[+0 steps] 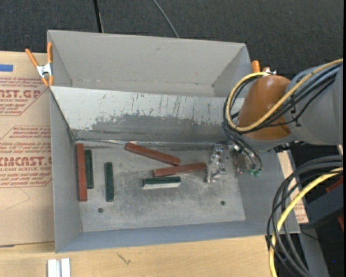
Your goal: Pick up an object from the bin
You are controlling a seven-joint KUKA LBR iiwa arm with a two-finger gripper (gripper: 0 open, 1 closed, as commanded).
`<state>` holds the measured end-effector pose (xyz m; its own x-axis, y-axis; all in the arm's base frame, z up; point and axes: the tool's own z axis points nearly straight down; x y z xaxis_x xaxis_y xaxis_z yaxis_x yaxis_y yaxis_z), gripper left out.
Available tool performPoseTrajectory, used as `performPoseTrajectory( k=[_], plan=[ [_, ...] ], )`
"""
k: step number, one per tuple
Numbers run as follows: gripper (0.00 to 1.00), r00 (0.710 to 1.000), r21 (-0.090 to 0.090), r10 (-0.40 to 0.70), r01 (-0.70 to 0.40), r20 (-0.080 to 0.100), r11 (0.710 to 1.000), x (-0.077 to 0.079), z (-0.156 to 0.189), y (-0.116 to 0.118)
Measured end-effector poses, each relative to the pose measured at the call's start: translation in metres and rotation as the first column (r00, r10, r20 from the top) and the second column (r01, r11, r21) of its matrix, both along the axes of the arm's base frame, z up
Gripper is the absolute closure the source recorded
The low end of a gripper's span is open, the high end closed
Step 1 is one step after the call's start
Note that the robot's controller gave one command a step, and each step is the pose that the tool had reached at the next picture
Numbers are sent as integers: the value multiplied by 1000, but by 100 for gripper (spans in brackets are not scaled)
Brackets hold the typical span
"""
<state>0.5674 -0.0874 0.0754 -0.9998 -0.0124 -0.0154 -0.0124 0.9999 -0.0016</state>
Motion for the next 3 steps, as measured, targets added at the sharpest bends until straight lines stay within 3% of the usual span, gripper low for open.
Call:
performPoseTrajectory(
  k=[1,2,3],
  plan=[
    [0,1000,0,0,0,-13,1000,-4,-3,0],
    [0,1000,0,0,0,-11,1000,-3,-3,0],
    [100,996,4,-94,94,-1,996,24,2,64]
  ],
)
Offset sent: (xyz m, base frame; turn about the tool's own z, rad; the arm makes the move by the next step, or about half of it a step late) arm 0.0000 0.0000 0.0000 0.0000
